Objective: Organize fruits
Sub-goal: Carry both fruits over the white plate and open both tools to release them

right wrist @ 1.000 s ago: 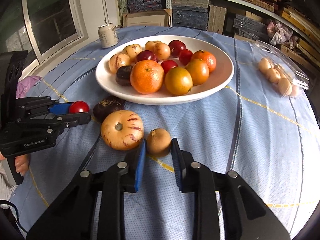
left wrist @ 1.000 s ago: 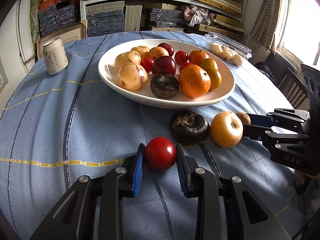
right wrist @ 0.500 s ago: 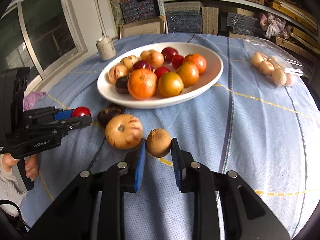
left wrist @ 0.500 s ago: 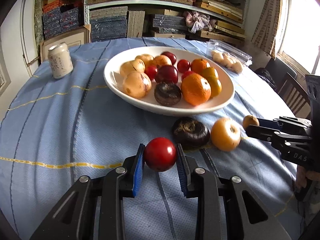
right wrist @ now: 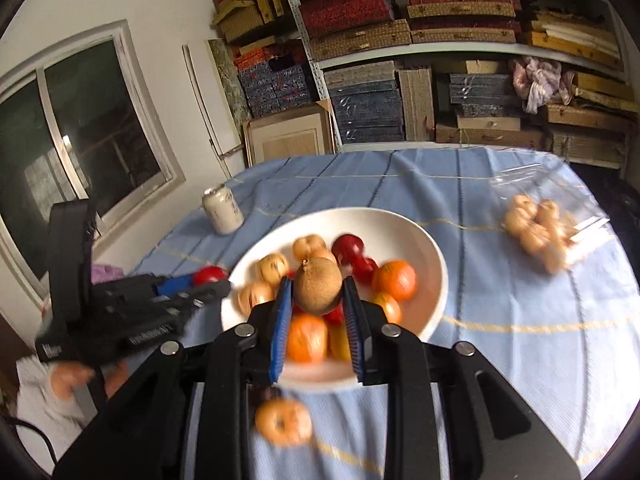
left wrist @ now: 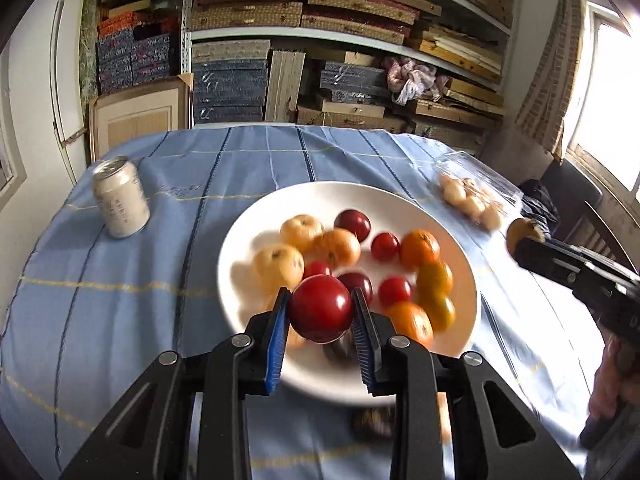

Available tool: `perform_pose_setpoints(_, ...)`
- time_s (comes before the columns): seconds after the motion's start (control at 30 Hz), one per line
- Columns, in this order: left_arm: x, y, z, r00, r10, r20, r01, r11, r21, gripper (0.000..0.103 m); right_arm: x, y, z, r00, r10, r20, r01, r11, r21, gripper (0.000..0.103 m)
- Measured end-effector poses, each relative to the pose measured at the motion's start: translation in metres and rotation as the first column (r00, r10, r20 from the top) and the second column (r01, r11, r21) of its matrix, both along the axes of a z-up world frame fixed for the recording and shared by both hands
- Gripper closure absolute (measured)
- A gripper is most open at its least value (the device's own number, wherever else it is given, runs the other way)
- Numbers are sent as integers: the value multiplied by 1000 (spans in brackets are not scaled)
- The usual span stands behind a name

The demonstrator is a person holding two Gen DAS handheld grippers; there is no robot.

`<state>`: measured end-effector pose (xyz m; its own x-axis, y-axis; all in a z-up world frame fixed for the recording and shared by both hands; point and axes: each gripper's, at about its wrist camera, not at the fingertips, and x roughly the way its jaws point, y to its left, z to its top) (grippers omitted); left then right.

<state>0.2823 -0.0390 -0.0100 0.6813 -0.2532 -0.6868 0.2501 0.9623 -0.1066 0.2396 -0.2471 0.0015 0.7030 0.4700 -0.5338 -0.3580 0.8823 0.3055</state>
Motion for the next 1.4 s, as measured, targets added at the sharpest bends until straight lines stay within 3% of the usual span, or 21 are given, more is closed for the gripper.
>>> perform_pose_setpoints(0.2, 53, -22, -14, 999, -17, -46, 19, 999, 49, 73, 61, 29, -32, 997, 22, -76, -26, 999, -43, 79)
perform_pose_setpoints(0.4, 74, -30, -31, 996, -30, -79, 33, 999, 41, 73, 82, 33, -56, 993, 33, -115, -42, 997, -71, 79)
perform_pose_setpoints(0.8, 75, -30, -42, 998, -19, -57, 21, 999, 34, 73, 92, 41, -70, 990, 47, -130, -62, 991, -117, 79)
perform_pose_setpoints(1.13, 67, -37, -42, 1000, -4, 5, 3, 995, 103, 73, 96, 43, -78, 991, 35, -130, -54, 988, -144, 79)
perform_pose_setpoints(1.4, 65, -38, -43, 1000, 3, 19, -5, 994, 113, 73, 94, 43, -78, 992, 31, -124, -50, 987, -153, 78)
